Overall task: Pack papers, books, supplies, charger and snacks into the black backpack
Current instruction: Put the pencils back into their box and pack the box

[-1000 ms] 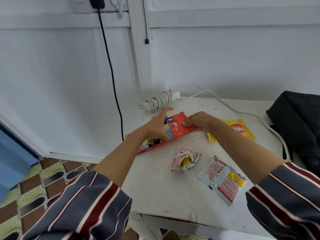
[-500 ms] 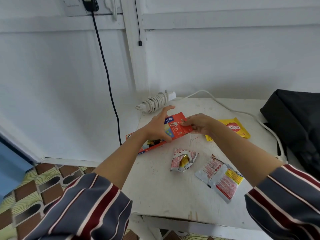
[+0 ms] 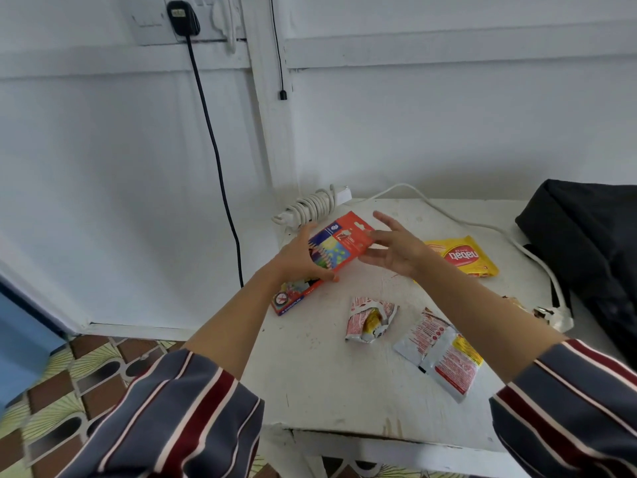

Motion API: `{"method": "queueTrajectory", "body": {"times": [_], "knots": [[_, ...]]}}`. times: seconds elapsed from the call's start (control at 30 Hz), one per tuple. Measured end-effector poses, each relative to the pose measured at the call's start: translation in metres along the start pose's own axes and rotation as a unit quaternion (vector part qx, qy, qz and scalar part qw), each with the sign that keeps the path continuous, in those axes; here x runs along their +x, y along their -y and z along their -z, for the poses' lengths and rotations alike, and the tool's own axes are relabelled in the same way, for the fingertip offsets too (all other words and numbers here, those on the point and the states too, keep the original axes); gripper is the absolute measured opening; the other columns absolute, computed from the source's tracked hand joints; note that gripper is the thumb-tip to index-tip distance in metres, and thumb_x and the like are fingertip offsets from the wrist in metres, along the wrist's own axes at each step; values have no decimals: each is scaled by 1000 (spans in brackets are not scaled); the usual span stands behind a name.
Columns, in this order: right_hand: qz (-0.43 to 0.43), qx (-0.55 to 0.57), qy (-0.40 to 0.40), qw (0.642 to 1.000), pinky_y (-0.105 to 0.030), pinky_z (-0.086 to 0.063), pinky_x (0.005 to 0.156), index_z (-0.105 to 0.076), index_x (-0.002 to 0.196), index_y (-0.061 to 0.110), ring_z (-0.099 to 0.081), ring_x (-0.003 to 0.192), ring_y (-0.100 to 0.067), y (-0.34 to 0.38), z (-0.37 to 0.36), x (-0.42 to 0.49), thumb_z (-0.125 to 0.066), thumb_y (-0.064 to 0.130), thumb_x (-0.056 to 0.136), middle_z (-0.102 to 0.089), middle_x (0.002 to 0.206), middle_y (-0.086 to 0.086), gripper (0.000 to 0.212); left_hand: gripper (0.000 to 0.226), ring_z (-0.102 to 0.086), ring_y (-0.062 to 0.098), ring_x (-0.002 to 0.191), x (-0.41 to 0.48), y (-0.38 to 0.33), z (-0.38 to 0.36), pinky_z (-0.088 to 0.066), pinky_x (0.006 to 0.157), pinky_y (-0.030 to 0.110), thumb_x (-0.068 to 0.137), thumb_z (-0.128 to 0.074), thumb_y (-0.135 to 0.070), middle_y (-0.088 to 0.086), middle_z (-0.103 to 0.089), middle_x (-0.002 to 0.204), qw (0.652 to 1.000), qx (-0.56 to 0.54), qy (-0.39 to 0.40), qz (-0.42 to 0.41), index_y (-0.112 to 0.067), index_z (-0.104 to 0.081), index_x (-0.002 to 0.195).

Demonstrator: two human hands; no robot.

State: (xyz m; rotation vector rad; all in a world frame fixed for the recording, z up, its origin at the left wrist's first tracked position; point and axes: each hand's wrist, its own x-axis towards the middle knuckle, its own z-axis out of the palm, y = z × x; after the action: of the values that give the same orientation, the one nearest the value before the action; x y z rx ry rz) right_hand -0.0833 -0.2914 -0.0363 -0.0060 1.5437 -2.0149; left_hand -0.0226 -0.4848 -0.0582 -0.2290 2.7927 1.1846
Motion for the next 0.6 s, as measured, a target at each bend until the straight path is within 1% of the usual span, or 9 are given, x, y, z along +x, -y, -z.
{"method": "queueTrajectory", "body": {"times": [0.07, 0.17, 0.23, 0.3, 0.4, 0.47, 0.5, 0.53, 0.6], "knots": [[40, 12, 17, 999, -46, -56, 76, -44, 125, 29, -60, 100, -32, -5, -6, -2, -61, 2, 86, -55, 111, -14, 51, 96, -50, 18, 115, 0, -5, -2, -45, 98, 36, 62, -83, -39, 1, -45, 132, 999, 5, -52, -1, -21, -25, 137], [89, -38, 12, 995, -40, -57, 72, -51, 124, 23, -63, 95, -29, -15, -19, -5, -64, -4, 82, -57, 112, -14, 52, 77, -54, 13, 99, -1, -13, -6, -47, 87, 30, 61, -84, -40, -5, -52, 111, 995, -23, -96, -22, -23, -38, 120], [107, -75, -13, 991, -36, -58, 70, -55, 122, 17, -65, 90, -27, -18, -24, -6, -63, -3, 83, -58, 112, -14, 45, 73, -56, 14, 98, -1, -20, -6, -49, 85, 28, 61, -84, -37, -7, -52, 106, 994, -36, -94, -39, -24, -38, 116], [113, -90, -31, 989, -34, -59, 67, -58, 118, 16, -66, 88, -26, -18, -26, -7, -61, -2, 85, -59, 111, -12, 38, 69, -58, 14, 99, -2, -27, -7, -50, 83, 27, 62, -85, -33, -7, -54, 105, 995, -53, -66, -60, -25, -38, 113], [113, -68, -60, 990, -31, -59, 61, -60, 115, 14, -63, 94, -24, -16, -21, -10, -58, -2, 88, -58, 114, -8, 31, 55, -59, 6, 87, -5, -43, -5, -50, 74, 19, 71, -80, -28, -10, -56, 97, 992, -76, -50, -90, -25, -41, 108], [123, -46, -73, 989, -32, -58, 61, -61, 112, 12, -62, 95, -24, -12, -12, -16, -57, -2, 88, -59, 114, -8, 28, 49, -62, 11, 90, -4, -52, -3, -53, 77, 25, 77, -74, -26, -4, -60, 104, 989, -116, -29, -90, -22, -44, 116], [132, -36, -74, 988, -32, -58, 60, -61, 108, 12, -63, 96, -25, -8, -6, -19, -56, -1, 88, -59, 115, -9, 25, 54, -63, 12, 91, -5, -58, -1, -54, 77, 28, 80, -72, -26, -2, -59, 109, 988, -129, -14, -85, -21, -42, 124], [145, -25, -75, 986, -31, -58, 58, -62, 105, 12, -63, 97, -27, -3, 0, -24, -56, -2, 89, -60, 116, -10, 22, 60, -63, 11, 90, -5, -64, 0, -54, 75, 27, 81, -71, -25, -2, -57, 111, 988, -134, -3, -82, -22, -37, 131], [174, -16, -83, 981, -27, -56, 55, -61, 100, 12, -64, 92, -27, 10, 13, -34, -54, -4, 89, -61, 109, -11, 21, 63, -62, 6, 87, -7, -80, -1, -52, 68, 22, 82, -70, -21, -3, -54, 111, 985, -139, 12, -98, -27, -35, 135]]}}
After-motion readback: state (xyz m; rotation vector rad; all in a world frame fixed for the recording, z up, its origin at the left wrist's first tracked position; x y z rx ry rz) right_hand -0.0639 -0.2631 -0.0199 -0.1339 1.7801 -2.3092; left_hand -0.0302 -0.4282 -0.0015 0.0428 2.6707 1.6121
